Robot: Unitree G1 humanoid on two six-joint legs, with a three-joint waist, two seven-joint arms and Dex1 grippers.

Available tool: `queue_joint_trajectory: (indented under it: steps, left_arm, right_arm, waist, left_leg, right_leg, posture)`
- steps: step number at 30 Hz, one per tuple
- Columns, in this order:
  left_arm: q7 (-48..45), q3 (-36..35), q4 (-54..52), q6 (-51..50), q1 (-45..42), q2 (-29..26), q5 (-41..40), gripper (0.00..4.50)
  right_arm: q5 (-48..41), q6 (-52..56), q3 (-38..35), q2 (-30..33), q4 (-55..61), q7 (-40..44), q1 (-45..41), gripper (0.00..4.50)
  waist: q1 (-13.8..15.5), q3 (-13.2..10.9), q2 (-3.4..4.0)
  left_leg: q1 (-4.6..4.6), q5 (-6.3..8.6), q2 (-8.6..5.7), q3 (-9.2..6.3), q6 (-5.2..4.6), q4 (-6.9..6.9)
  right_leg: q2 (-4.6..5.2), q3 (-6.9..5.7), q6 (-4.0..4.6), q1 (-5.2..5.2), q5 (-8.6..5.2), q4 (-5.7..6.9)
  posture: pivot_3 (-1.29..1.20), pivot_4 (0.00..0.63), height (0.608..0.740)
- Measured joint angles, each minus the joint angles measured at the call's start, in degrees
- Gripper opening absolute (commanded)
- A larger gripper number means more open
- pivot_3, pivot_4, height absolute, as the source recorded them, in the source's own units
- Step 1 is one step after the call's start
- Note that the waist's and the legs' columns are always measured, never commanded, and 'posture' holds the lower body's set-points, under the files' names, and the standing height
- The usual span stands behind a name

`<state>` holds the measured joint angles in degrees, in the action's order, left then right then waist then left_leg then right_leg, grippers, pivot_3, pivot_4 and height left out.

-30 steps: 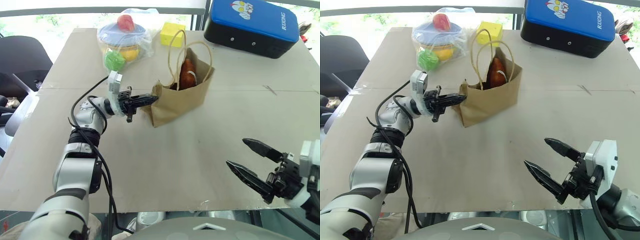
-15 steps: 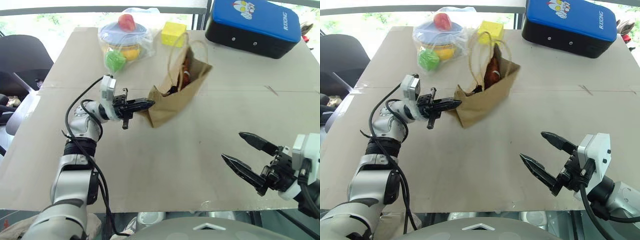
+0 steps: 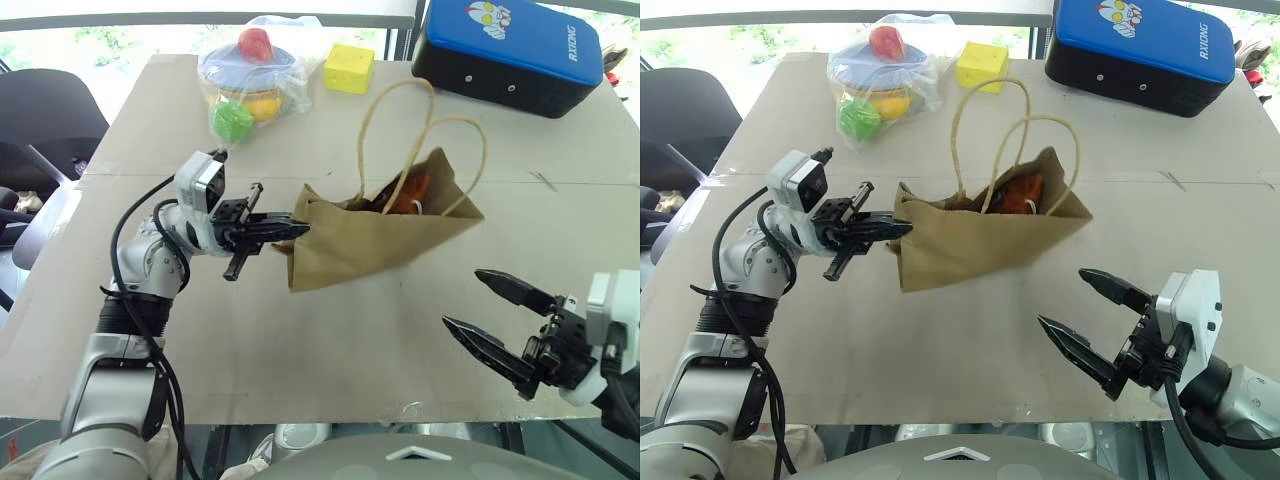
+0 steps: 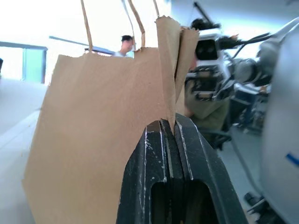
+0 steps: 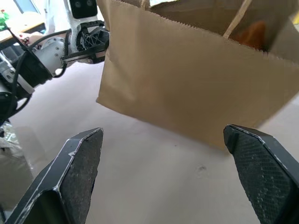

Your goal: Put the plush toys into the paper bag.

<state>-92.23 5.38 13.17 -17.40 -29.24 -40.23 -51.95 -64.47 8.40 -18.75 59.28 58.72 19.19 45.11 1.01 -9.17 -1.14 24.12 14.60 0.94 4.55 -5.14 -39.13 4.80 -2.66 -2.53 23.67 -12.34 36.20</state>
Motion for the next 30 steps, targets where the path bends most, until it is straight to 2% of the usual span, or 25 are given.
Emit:
queue_joint_trajectory:
  steps: [2,6,7,8,10,12,16,17,21,24,29,30]
  left_arm:
    - [-0.04,2.03,1.81,3.04,0.14,0.05,0.69,0.05]
    - [-0.07,7.33,11.87,14.34,-1.47,1.56,4.32,0.05]
    - [-0.07,7.86,13.07,15.65,-1.73,1.58,4.64,0.68]
    - [-0.06,8.74,15.10,17.84,-2.36,1.58,5.04,0.94]
    - [-0.02,9.20,16.96,19.93,-2.80,1.52,5.20,1.84]
    - [-0.04,9.85,17.45,21.21,-2.87,1.34,5.11,2.41]
    - [-0.01,8.52,16.47,19.70,-1.49,-1.00,4.43,4.23]
    - [-0.02,8.01,15.30,18.39,-0.59,-2.38,4.42,4.45]
    - [0.91,3.01,12.07,12.30,2.86,-4.81,4.60,4.45]
    - [5.32,-1.45,8.08,6.60,5.48,-6.85,4.68,4.45]
    - [15.13,-8.49,-5.79,-1.24,15.26,-10.09,5.78,4.45]
    - [16.09,-9.66,-8.01,-1.68,17.18,-10.35,6.35,4.48]
  right_arm:
    - [0.42,-0.28,-0.11,0.06,0.00,0.34,1.16,4.08]
    - [2.55,-1.43,0.19,2.02,-0.03,0.27,3.24,4.08]
    - [2.70,-1.62,0.20,2.16,-0.03,0.26,3.48,4.08]
    - [2.92,-1.90,0.20,2.17,-0.03,0.20,3.93,4.08]
    - [3.18,-2.34,0.20,2.22,-0.03,0.12,4.61,4.08]
    - [3.28,-2.49,0.20,2.33,-0.03,0.05,5.11,4.08]
    - [3.48,-2.90,0.17,2.25,-0.03,0.07,6.26,4.08]
    - [3.54,-2.90,0.17,2.13,-0.03,0.07,6.22,4.08]
    - [4.79,-2.22,-0.29,0.70,-0.02,0.11,6.02,4.08]
    - [7.06,-0.71,-2.11,-1.32,-0.06,0.38,5.81,4.08]
    - [9.46,3.48,-5.57,-4.99,-0.87,1.75,2.78,4.08]
    - [9.35,4.62,-6.75,-5.51,-1.42,1.74,2.10,4.29]
  waist:
    - [-0.02,0.01,0.01]
    - [0.09,0.01,0.01]
    - [0.10,0.00,0.00]
    - [0.11,0.00,0.00]
    - [0.06,0.00,0.00]
    - [0.00,0.00,0.00]
    - [-0.16,0.00,0.00]
    - [-0.21,0.00,0.00]
    - [-0.16,-0.01,0.02]
    - [-0.04,-0.01,0.03]
    - [-0.19,-0.05,0.14]
    - [-0.17,-0.07,0.17]
  left_leg:
    - [-0.01,0.00,0.00,0.00,0.00,0.00]
    - [-0.01,0.01,0.00,0.00,-0.01,0.00]
    - [0.00,0.01,0.00,0.00,-0.01,0.00]
    - [0.00,0.01,0.00,0.00,-0.02,0.00]
    - [0.04,0.02,0.00,0.00,-0.03,0.00]
    - [0.05,0.02,0.00,0.00,-0.04,0.00]
    - [0.06,0.02,0.00,-0.03,-0.03,0.02]
    - [0.06,0.03,0.01,-0.03,-0.03,0.03]
    - [0.07,0.05,0.00,-0.07,0.01,0.03]
    - [0.12,0.13,0.00,-0.15,0.15,0.03]
    - [0.12,0.18,0.00,-0.16,0.27,0.09]
    - [0.12,0.18,0.00,-0.16,0.28,0.12]
  right_leg:
    - [-0.01,0.00,0.00,0.00,0.00,0.01]
    - [0.00,-0.02,0.00,0.02,0.00,0.01]
    - [0.00,-0.03,0.01,0.03,0.00,0.00]
    - [0.01,-0.02,0.01,0.03,0.00,-0.01]
    - [0.02,-0.02,0.01,0.03,0.01,-0.03]
    - [0.04,-0.03,0.01,0.03,0.01,-0.04]
    - [0.04,-0.05,0.00,0.04,0.01,-0.04]
    - [0.04,-0.05,0.00,0.05,0.00,-0.04]
    - [0.06,-0.09,0.00,0.09,0.00,-0.06]
    - [0.12,-0.22,-0.01,0.08,0.00,-0.10]
    - [0.33,-0.51,-0.01,0.07,0.00,-0.21]
    - [0.36,-0.55,-0.01,0.07,0.00,-0.22]
  posture:
    - [0.00,0.150,0.740]
    - [0.00,0.150,0.740]
    - [0.00,0.150,0.740]
    - [0.00,0.150,0.740]
    - [0.00,0.150,0.740]
    - [0.00,0.150,0.740]
    - [0.00,0.150,0.740]
    - [0.00,0.150,0.740]
    - [0.00,0.150,0.740]
    - [0.00,0.150,0.740]
    - [0.00,0.150,0.740]
    - [0.00,0.150,0.740]
